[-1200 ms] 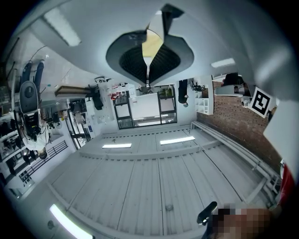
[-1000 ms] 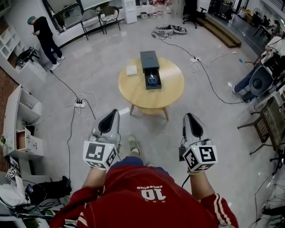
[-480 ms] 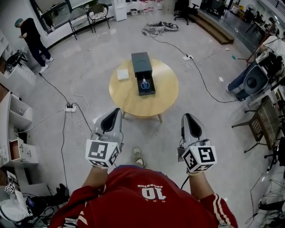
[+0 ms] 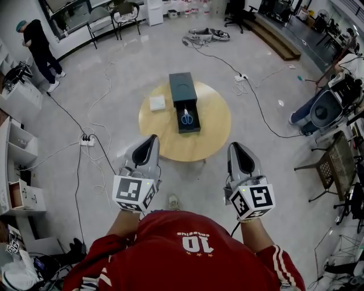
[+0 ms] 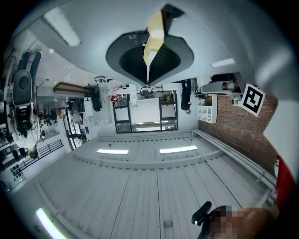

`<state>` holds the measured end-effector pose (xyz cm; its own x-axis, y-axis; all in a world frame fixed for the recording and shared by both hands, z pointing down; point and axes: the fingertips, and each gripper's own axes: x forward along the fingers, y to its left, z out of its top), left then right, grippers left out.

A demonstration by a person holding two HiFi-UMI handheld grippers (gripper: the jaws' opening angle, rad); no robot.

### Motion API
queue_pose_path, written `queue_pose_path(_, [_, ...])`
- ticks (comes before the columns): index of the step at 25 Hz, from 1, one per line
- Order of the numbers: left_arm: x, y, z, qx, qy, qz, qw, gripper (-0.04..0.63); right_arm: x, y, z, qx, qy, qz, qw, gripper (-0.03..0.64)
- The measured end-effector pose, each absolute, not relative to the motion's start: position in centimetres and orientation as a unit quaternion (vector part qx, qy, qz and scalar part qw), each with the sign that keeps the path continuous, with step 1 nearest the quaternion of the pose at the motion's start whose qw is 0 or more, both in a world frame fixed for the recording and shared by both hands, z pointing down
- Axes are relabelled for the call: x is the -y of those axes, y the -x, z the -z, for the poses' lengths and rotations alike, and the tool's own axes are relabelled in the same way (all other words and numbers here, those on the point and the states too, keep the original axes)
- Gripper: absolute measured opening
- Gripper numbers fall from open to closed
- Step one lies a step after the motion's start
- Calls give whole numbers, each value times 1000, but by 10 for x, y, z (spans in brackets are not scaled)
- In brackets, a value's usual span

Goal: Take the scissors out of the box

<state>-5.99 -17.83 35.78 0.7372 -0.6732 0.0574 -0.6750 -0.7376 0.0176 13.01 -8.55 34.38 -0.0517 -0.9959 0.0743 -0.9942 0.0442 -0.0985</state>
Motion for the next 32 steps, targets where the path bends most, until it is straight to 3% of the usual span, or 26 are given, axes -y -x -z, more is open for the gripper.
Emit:
queue_pose_path(15, [254,43,-369,330,-943,-11,49,0,170,-123,-332,-733,679,44,0,3])
queue_pose_path(32, [309,-27,-373,397,-917,-6,45,0,256,-193,-334,-787,615,41,-6,3])
